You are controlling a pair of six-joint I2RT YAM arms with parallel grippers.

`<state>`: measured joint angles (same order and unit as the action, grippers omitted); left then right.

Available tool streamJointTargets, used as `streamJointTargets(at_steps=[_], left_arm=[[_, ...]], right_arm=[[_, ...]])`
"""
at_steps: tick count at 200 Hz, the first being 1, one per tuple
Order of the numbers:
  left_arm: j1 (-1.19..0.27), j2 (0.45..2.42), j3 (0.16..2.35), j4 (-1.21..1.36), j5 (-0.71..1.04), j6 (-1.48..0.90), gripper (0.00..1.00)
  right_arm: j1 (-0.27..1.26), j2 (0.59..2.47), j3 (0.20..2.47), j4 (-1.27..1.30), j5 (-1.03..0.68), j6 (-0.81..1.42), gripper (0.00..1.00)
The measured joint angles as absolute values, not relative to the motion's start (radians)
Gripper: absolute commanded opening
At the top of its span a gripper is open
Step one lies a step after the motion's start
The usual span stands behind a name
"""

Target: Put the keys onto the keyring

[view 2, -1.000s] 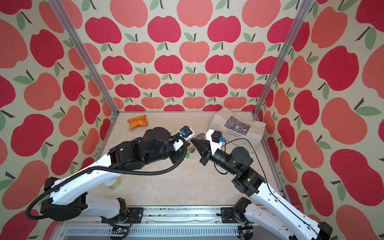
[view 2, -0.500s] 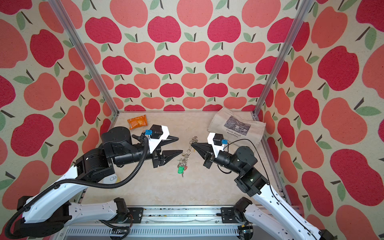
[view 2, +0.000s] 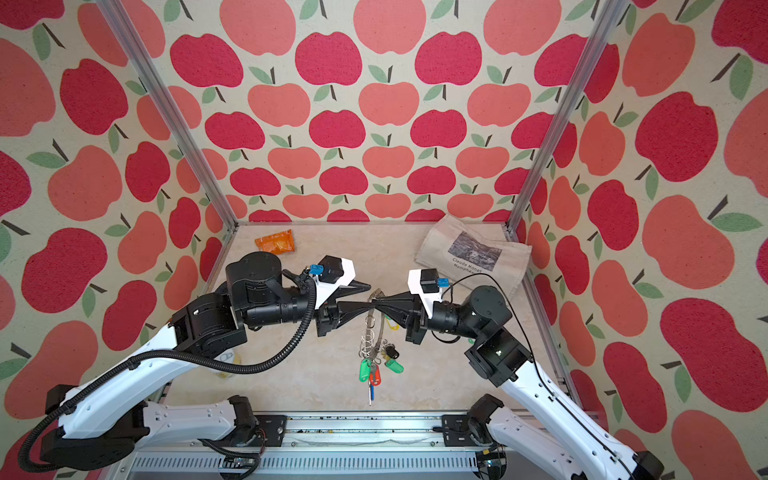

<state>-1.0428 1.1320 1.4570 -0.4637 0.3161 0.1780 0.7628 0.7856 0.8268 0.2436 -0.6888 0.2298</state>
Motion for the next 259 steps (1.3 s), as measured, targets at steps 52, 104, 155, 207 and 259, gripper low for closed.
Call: streamJointTargets(at_steps=[52,104,155,207,259], left_arm=[[-1.043,1.120,1.456,-0.464,0.334,0.182,0.21],[-1.043,1.119,1.455,-0.464,0.393,0.181,0.18],[-1.040,1.119,1.455,-0.469,0.418,0.181,0.13],[-1.040,1.120,1.455,-0.474,0.420,0.181,0.08],[-1.038,1.120,1.455,-0.474,0.435,0.181,0.00]], right_arm=[[0.763,0.786,0.828,0.274,-0.725,0.250,0.00],[0.762,0.783,0.830,0.276,-0.728,0.257,0.00],[0.763,0.770,0.834,0.276,-0.739,0.257,0.00],[0.762,0.768,0.834,0.278,-0.750,0.263,0.00],[0.762,0.769,0.834,0.287,-0.759,0.268,0.00]])
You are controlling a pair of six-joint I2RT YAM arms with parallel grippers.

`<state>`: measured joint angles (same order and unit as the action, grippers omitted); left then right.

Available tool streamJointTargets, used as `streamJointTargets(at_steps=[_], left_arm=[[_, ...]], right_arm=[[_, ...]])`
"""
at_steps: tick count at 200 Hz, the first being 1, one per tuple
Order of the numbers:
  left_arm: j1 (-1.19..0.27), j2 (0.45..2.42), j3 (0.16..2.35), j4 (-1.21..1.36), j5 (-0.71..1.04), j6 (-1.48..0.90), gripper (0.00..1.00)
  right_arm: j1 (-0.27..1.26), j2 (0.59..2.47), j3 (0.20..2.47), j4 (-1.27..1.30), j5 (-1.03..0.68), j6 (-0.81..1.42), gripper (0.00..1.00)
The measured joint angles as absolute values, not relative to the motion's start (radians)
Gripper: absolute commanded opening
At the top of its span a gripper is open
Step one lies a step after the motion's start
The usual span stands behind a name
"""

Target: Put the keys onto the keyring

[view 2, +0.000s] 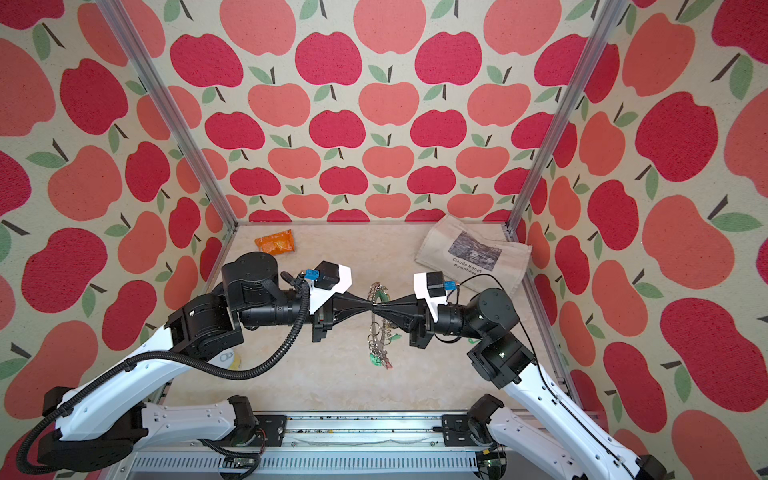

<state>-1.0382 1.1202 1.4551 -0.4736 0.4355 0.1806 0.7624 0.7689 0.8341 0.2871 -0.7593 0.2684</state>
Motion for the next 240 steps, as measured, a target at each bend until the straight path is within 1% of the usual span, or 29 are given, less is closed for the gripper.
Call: streamJointTargets(at_steps=[50,86,97,112,133,168,184,219,240], left_arm=[[-1.038,1.120,1.455,-0.473,0.435,0.183,0.00],[-1.038,1.120,1.458,-0.502,0.435,0.205,0.00],[-1.038,1.120,1.460,-0.516,0.434,0.212,0.00],[-1.038,1.120,1.466,-0.531,0.434,0.223,0.00],[-1.038,1.120,1.475,-0.535,0.435,0.236,0.00],[-1.038,1.119,1.501,-0.546,0.435,0.258,0.00],[-1.038,1.119,1.513,-0.551,0.436,0.270,0.00],[-1.038,1.119,1.530,-0.566,0.443,0.290,0.00],[-1.038,1.121,1.540,-0.591,0.446,0.306,0.00]], right_arm=[[0.759,0.770,0.834,0.287,-0.765,0.270,0.01],[0.758,0.761,0.837,0.267,-0.758,0.258,0.32],[0.758,0.752,0.844,0.253,-0.756,0.250,0.37],[0.758,0.739,0.856,0.230,-0.754,0.238,0.41],[0.758,0.723,0.878,0.192,-0.750,0.226,0.43],[0.758,0.713,0.900,0.131,-0.738,0.194,0.43],[0.758,0.715,0.902,0.113,-0.735,0.183,0.42],[0.758,0.736,0.902,0.098,-0.735,0.172,0.35],[0.758,0.755,0.902,0.102,-0.735,0.173,0.33]])
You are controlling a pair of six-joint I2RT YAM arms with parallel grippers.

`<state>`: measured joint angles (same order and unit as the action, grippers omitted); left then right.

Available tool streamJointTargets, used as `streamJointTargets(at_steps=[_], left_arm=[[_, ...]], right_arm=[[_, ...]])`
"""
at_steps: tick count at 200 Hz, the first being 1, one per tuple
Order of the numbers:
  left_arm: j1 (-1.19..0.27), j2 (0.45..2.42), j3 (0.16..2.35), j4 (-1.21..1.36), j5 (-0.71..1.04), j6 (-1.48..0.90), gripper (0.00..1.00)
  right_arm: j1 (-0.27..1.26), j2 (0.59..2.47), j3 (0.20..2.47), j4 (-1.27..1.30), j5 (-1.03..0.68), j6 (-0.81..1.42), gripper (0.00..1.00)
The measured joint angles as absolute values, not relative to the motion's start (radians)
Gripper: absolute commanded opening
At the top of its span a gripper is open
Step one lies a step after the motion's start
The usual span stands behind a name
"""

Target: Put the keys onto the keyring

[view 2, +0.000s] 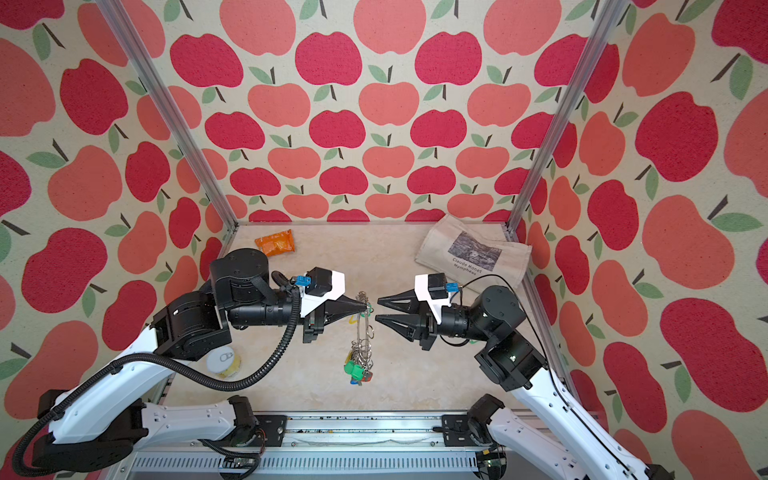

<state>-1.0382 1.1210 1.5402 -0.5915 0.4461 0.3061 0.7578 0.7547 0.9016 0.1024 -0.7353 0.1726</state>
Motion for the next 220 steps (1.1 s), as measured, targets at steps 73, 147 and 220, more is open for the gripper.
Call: streamJointTargets(at_steps=[73,147,220], left_arm=[[-1.038,1.145,1.567,-0.620,0.446,0.343,0.00],[-1.038,1.147,1.571,-0.622,0.443,0.383,0.00],[-1.038,1.142,1.530,-0.621,0.424,0.448,0.00]], right_arm=[[0.756,0.797,0.902,0.124,-0.762,0.178,0.28],[0.755,0.795,0.902,0.124,-0.780,0.185,0.35],[0.754,0.785,0.930,0.129,-0.823,0.185,0.31]])
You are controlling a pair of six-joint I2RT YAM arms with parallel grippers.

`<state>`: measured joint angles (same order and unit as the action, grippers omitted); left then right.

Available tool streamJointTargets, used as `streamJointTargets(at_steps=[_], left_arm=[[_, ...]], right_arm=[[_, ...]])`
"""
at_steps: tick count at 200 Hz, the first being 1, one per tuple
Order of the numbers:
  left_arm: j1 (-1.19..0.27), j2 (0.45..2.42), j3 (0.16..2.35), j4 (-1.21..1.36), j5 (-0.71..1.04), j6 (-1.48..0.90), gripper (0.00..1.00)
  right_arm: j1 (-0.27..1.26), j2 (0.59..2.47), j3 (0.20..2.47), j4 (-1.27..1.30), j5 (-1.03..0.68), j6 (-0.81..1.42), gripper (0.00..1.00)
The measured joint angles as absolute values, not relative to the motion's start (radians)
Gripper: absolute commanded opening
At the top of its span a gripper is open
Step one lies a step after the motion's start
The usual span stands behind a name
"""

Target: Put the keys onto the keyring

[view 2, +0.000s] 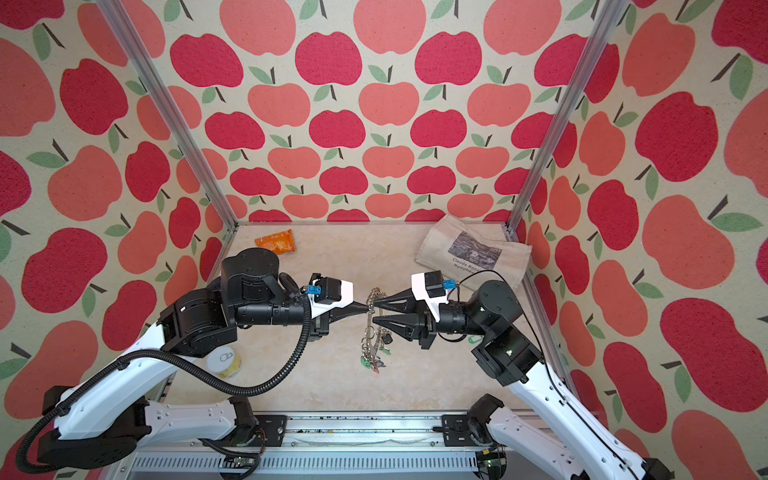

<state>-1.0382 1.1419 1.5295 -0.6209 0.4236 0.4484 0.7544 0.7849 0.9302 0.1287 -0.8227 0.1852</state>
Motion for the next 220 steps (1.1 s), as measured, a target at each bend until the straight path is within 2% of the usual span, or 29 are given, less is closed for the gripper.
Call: streamJointTargets(at_steps=[80,195,220], left_arm=[[-1.041,0.985,1.335,-0.458,0.486,0.597,0.00],[-1.041,0.990,1.326,-0.369,0.514,0.657,0.00],[-1.041,0.991,1.326,-0.369,0.515,0.657,0.00]], right_arm=[[0.757,0.780,0.930,0.109,-0.824,0.176,0.33],[0.863,0.791,0.947,0.049,-0.775,0.085,0.33],[0.869,0.790,0.954,0.050,-0.767,0.071,0.30]])
